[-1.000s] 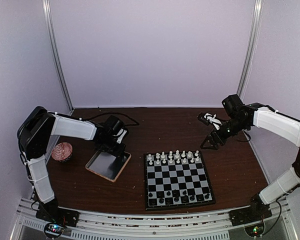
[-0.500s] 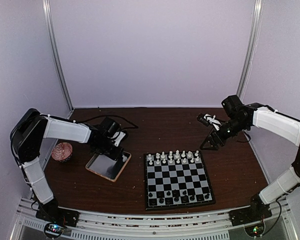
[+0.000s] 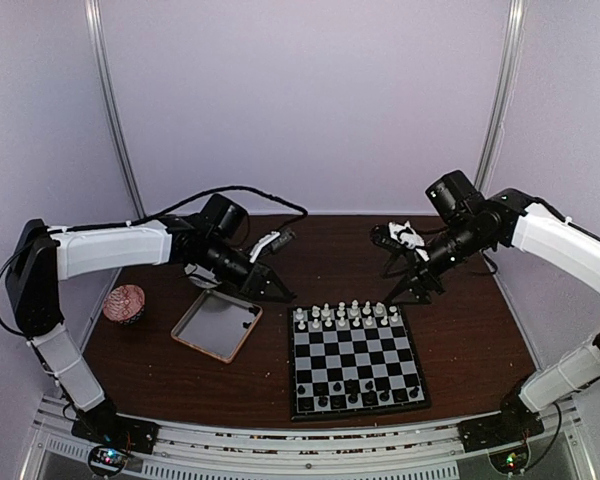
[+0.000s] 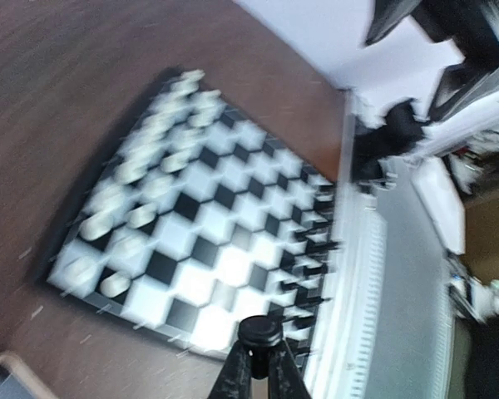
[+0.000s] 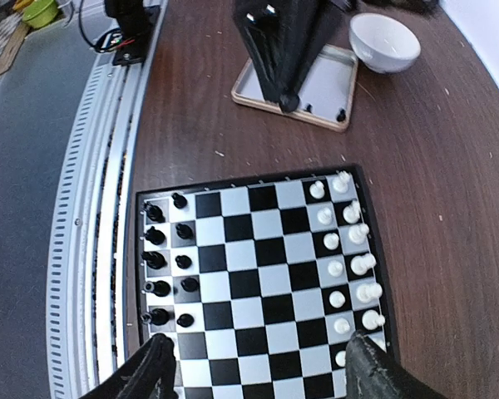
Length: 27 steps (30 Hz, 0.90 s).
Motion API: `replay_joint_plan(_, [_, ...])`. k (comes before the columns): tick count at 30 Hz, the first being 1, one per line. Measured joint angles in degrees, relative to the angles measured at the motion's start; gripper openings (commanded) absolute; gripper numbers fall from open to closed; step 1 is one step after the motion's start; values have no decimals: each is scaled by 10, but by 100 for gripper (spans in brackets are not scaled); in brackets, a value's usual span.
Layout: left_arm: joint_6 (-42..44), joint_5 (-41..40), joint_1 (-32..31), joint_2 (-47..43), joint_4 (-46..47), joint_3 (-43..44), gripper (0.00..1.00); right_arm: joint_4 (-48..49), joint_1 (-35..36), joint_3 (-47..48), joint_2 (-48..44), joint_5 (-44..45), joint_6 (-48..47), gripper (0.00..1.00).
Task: Set up the chess pieces on the board
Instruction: Pass from the left arm to the right
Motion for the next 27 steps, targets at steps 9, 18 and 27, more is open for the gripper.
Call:
replay_joint_plan(9, [-11,143,-80,79,-22,99,5,14,162,54,11,113,-54,72])
replay_joint_plan(18, [-27,215,-96,103,-28,126,5,30,234,55,35,220,-90,60])
replay_joint_plan(27, [-35,240,-99,110,-30,127,5,48,292,55,53,294,-104,46])
